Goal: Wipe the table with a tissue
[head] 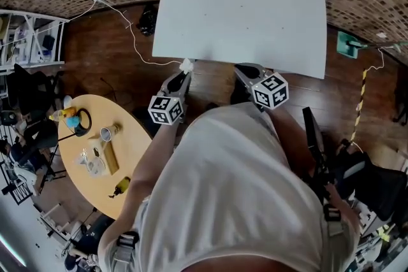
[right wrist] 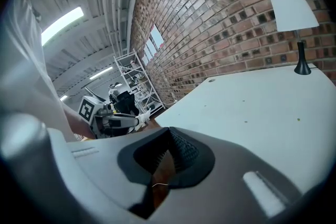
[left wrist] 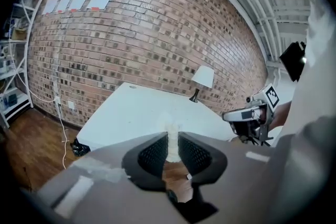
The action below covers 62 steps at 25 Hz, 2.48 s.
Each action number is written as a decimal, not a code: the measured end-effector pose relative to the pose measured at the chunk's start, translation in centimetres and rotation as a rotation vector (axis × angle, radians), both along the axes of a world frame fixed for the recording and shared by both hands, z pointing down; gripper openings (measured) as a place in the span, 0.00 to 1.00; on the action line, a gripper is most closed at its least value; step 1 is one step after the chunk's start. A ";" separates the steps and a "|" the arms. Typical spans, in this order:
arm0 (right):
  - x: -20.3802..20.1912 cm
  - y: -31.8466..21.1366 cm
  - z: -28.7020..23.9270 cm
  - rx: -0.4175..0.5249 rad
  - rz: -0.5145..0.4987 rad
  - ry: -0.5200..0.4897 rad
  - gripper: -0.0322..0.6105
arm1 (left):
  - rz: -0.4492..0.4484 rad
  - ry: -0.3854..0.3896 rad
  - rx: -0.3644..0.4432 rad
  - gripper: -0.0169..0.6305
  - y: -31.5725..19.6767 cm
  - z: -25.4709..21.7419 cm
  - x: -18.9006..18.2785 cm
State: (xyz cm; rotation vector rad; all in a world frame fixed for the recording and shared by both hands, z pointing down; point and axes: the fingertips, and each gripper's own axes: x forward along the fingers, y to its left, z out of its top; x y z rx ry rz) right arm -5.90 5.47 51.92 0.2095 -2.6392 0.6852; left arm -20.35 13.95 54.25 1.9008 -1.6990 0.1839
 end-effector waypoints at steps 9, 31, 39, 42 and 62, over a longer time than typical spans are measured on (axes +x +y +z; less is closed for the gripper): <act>1.5 -8.1 -1.0 -0.008 -0.015 -0.024 0.06 | -0.076 -0.114 -0.113 0.13 -7.1 2.1 -3.8; 6.2 -13.4 -0.8 0.005 0.154 0.017 0.06 | -0.130 -0.263 -0.420 0.13 -13.2 8.0 -13.0; 6.3 -14.1 -0.8 0.004 0.240 0.037 0.06 | -0.101 -0.369 -0.464 0.11 -12.8 10.2 -12.3; 5.9 -14.0 -0.5 0.000 0.241 0.043 0.06 | -0.074 -0.350 -0.457 0.11 -13.5 9.9 -11.3; 8.9 -13.7 -1.0 -0.002 0.294 0.019 0.06 | 0.357 -0.106 -0.297 0.11 -19.2 7.3 8.1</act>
